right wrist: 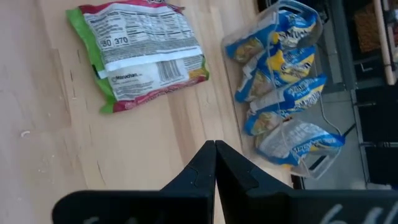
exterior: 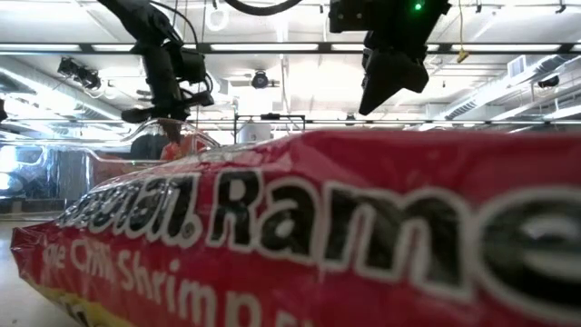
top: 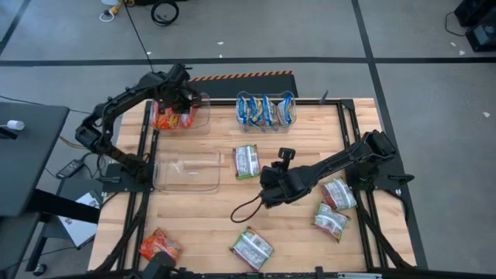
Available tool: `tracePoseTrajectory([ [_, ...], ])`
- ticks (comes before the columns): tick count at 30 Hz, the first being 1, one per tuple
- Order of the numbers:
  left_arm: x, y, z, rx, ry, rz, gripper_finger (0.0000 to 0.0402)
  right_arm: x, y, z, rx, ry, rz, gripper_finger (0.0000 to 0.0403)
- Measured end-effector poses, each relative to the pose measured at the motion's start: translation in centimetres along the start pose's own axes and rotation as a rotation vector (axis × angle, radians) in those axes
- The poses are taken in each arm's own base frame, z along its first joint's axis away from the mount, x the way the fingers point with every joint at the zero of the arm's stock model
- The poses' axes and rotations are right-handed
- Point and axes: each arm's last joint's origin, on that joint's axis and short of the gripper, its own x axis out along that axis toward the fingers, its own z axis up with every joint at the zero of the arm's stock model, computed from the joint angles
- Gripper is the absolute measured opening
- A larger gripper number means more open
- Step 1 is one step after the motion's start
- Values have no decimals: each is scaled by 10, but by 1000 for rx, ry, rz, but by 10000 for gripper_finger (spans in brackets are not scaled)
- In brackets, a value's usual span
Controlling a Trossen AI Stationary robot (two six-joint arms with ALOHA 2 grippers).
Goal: Sort Maruchan noodles
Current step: Put the orange noodle pack into the top left transparent bin
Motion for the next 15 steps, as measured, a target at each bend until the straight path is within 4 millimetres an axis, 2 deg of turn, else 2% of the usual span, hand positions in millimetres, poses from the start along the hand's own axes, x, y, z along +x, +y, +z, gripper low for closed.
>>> tracePoseTrajectory([
  [8, -13, -8, -2, -27, -11, -84, 2, 6, -3, 6, -44, -10, 27, 14],
  [12, -13, 5, -2, -18, -11, 35, 2, 9, -3, 9, -40, -16, 52, 14],
  [15, -6, 16, -4, -6, -5, 129, 2, 8, -2, 10, -21, -13, 78, 14],
])
